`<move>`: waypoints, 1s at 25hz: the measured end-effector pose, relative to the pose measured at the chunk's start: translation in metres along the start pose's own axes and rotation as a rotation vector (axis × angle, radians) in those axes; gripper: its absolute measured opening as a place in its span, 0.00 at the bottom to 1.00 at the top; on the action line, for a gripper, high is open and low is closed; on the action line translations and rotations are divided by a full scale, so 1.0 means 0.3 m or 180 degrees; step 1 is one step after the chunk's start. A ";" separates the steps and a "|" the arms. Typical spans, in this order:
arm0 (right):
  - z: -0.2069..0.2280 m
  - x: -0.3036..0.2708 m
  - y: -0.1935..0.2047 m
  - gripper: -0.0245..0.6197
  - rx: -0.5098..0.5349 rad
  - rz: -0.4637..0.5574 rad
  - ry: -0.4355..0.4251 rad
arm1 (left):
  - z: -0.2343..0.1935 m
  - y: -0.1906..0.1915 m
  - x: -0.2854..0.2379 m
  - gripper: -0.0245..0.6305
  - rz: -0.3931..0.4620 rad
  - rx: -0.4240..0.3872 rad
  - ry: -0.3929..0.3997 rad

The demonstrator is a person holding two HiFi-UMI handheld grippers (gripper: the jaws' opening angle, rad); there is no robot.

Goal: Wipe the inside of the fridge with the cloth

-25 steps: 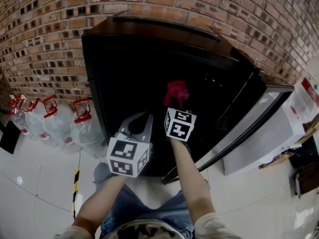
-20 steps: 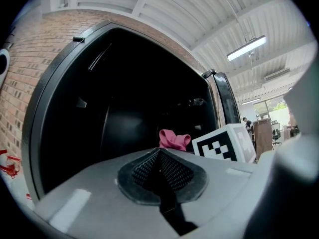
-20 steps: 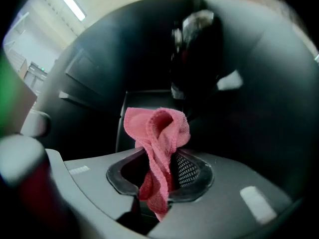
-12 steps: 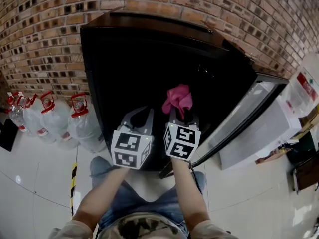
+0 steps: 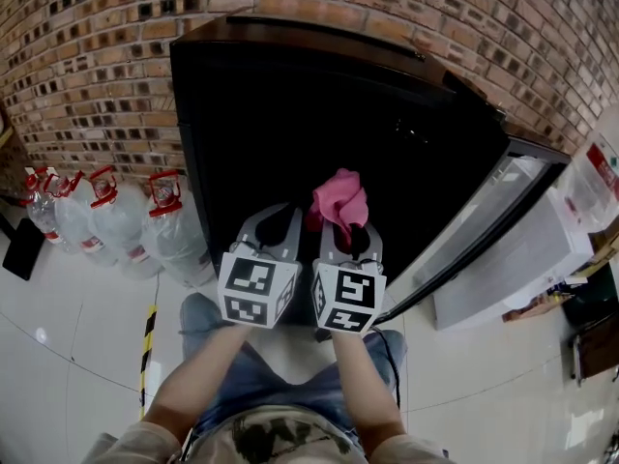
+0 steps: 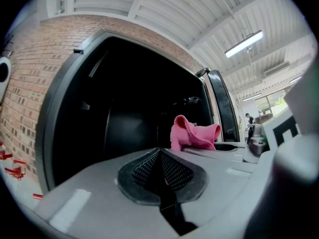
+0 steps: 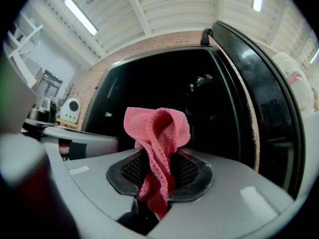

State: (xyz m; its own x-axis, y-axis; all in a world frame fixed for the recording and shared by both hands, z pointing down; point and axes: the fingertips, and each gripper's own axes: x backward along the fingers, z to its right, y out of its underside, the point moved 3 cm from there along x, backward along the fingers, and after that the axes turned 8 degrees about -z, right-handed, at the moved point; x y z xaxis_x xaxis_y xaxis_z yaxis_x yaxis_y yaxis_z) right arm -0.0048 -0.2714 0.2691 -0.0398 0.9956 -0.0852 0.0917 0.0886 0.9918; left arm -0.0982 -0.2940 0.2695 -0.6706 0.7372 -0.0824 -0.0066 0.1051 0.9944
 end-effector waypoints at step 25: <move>-0.540 -0.255 0.244 0.21 0.0002 -0.0164 -0.1088 | -0.339 0.146 0.303 0.03 -0.0115 0.0125 -0.0727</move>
State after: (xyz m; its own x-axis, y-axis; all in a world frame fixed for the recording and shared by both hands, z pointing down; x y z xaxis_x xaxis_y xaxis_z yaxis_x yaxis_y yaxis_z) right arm -0.1563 -0.3462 0.3636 0.2913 0.9428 -0.1620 0.0989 0.1388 0.9854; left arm -0.2349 -0.2903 0.3123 -0.4850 0.8640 -0.1349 0.0043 0.1566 0.9876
